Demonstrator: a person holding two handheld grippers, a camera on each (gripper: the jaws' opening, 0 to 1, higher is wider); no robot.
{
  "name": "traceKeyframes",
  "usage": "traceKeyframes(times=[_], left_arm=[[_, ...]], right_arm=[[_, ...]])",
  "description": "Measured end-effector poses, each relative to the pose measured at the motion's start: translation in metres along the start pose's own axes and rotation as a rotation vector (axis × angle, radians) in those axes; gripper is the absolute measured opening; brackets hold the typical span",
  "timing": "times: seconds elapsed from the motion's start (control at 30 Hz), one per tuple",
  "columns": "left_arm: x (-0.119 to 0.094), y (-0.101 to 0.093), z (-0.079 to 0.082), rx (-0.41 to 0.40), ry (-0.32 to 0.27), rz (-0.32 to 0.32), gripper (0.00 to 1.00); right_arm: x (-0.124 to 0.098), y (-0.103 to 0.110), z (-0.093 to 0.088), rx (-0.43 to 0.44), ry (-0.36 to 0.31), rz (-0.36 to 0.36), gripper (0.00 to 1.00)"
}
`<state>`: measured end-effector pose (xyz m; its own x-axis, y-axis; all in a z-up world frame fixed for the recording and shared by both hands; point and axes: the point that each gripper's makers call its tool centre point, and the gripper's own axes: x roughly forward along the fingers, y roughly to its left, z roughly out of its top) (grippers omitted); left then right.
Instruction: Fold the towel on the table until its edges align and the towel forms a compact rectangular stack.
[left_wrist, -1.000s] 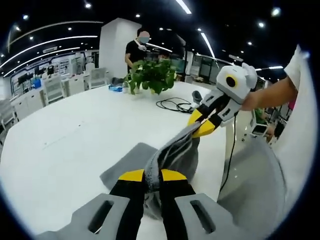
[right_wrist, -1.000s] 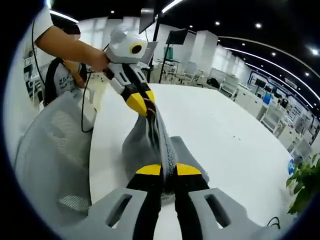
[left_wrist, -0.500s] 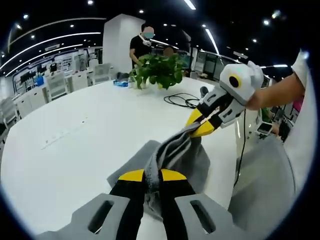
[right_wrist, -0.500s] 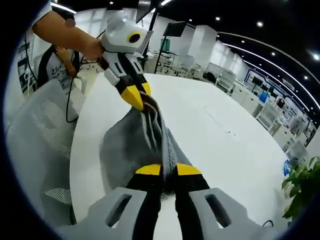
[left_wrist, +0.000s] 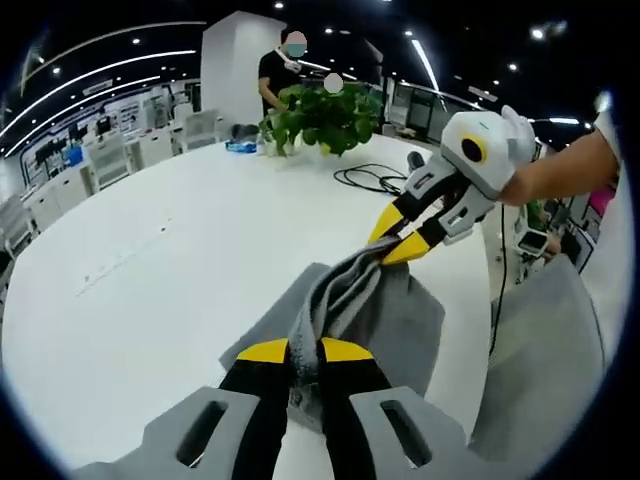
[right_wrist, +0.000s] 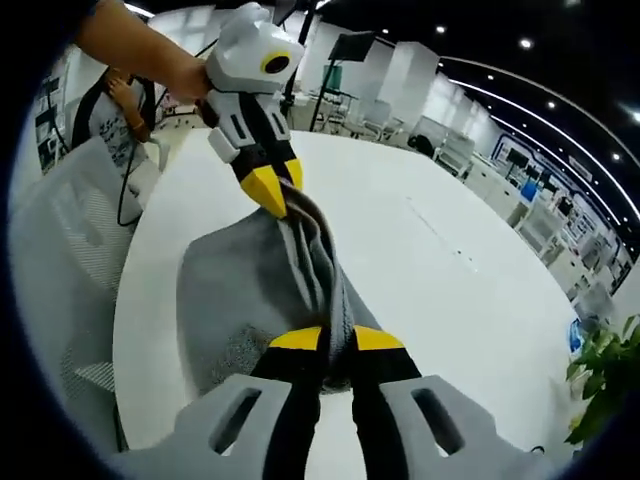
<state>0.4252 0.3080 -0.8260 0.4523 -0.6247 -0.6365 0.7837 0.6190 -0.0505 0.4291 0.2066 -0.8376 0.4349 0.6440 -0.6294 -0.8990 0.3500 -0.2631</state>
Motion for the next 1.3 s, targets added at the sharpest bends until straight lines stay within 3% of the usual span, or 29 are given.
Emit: traceKeyframes(times=[0.3, 0.43, 0.57, 0.77, 0.83, 1.07, 1.17, 1.3], left_arm=[[0.017, 0.011, -0.021, -0.042, 0.066, 0.021, 0.1], [0.021, 0.015, -0.025, -0.041, 0.084, 0.019, 0.1], [0.028, 0.021, -0.035, -0.024, 0.134, 0.039, 0.11], [0.03, 0.027, -0.039, 0.007, 0.152, 0.066, 0.12], [0.028, 0.034, -0.036, 0.046, 0.141, 0.094, 0.13], [0.021, 0.045, -0.039, 0.059, 0.133, 0.118, 0.15], [0.015, 0.046, -0.028, 0.069, 0.086, 0.139, 0.15], [0.014, 0.034, -0.015, 0.114, 0.024, 0.101, 0.15]], right_arm=[[0.017, -0.003, -0.008, -0.008, 0.046, 0.011, 0.1], [0.025, -0.005, -0.015, -0.015, 0.062, 0.012, 0.1], [0.032, -0.012, -0.016, 0.05, 0.056, -0.007, 0.1], [0.036, -0.017, -0.014, 0.019, 0.065, -0.007, 0.07], [0.033, -0.019, -0.011, 0.017, 0.06, -0.009, 0.07], [0.024, -0.022, 0.0, 0.057, 0.011, -0.009, 0.05], [0.022, -0.019, 0.008, 0.086, -0.022, 0.001, 0.07], [0.021, -0.001, 0.013, 0.105, -0.045, 0.056, 0.1]])
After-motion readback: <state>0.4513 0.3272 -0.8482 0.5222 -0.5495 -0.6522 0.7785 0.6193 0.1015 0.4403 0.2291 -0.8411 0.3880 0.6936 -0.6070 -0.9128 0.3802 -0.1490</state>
